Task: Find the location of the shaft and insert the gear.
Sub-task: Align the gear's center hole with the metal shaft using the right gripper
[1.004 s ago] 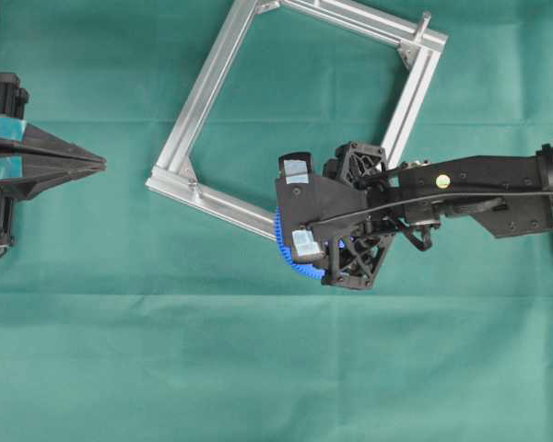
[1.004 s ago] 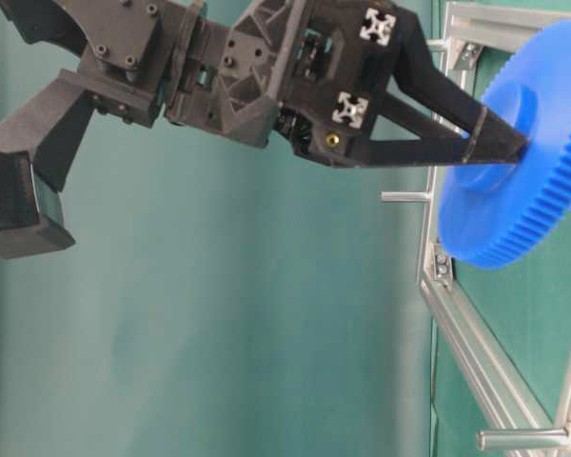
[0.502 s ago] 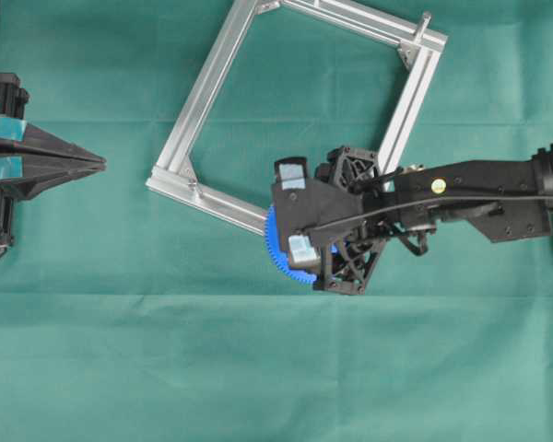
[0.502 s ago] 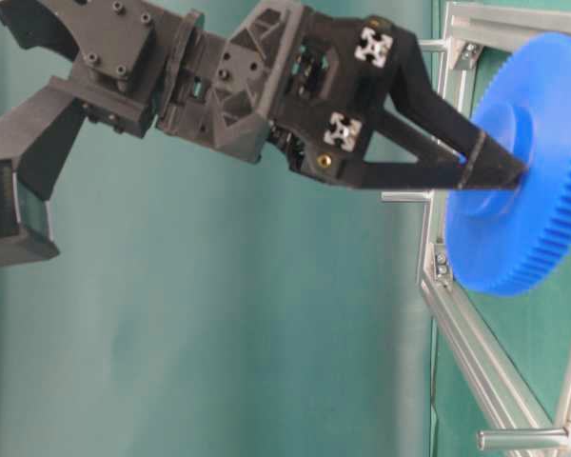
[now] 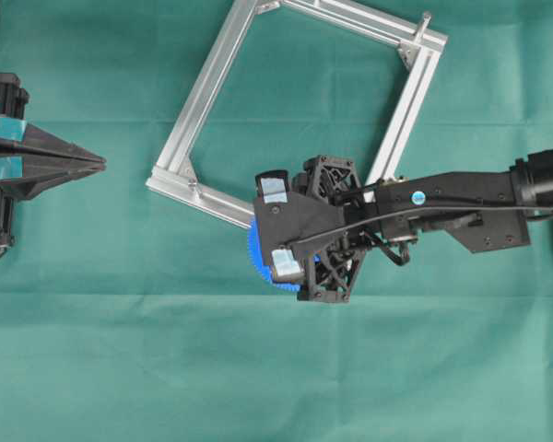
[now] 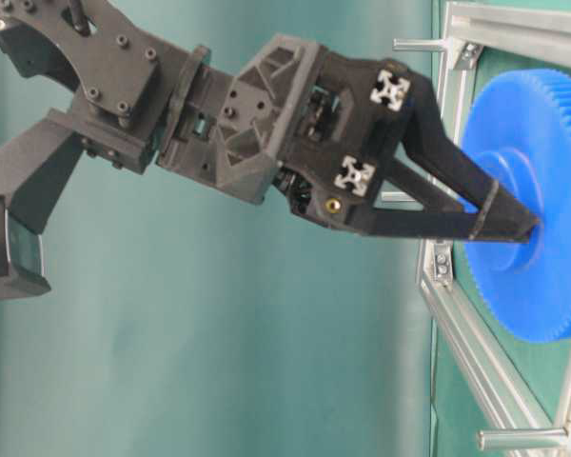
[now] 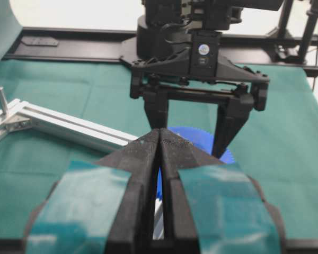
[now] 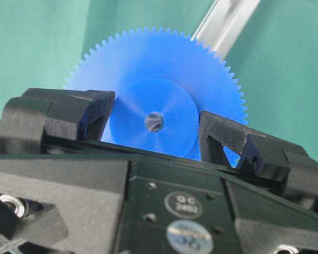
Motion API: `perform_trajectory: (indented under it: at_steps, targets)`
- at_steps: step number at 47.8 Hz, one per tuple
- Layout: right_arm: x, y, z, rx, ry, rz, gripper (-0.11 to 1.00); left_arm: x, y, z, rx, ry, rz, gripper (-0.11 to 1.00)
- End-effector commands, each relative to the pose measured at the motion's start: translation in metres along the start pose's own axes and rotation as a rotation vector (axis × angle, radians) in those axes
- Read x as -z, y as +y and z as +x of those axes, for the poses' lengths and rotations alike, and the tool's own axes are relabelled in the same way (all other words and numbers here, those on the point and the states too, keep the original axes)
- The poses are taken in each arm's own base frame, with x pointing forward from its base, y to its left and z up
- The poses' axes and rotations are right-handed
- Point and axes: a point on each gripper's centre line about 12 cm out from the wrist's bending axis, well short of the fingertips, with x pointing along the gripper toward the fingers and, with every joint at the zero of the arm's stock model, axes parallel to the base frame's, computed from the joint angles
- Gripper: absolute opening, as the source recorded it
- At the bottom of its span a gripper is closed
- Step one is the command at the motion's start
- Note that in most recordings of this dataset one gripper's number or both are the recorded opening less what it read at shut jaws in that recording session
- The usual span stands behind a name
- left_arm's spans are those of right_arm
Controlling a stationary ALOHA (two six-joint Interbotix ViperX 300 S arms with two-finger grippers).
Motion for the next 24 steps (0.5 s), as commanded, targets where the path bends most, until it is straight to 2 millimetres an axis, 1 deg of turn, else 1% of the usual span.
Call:
perform_trajectory:
  at_steps: [1, 11, 24]
  targets:
    - [-0.013, -0.006, -0.011, 0.002, -0.053, 0.003, 0.7, -0.012, 0.0, 0.002, -0.001, -0.029, -0.005, 0.01]
    - [-0.013, -0.023, -0.008, 0.053, -0.054, -0.01, 0.7, -0.011, 0.0, 0.002, -0.001, -0.023, -0.014, 0.01]
    - [-0.006, -0.034, -0.008, 0.073, -0.043, 0.002, 0.7, -0.011, 0.0, 0.002, -0.001, -0.02, -0.014, 0.01]
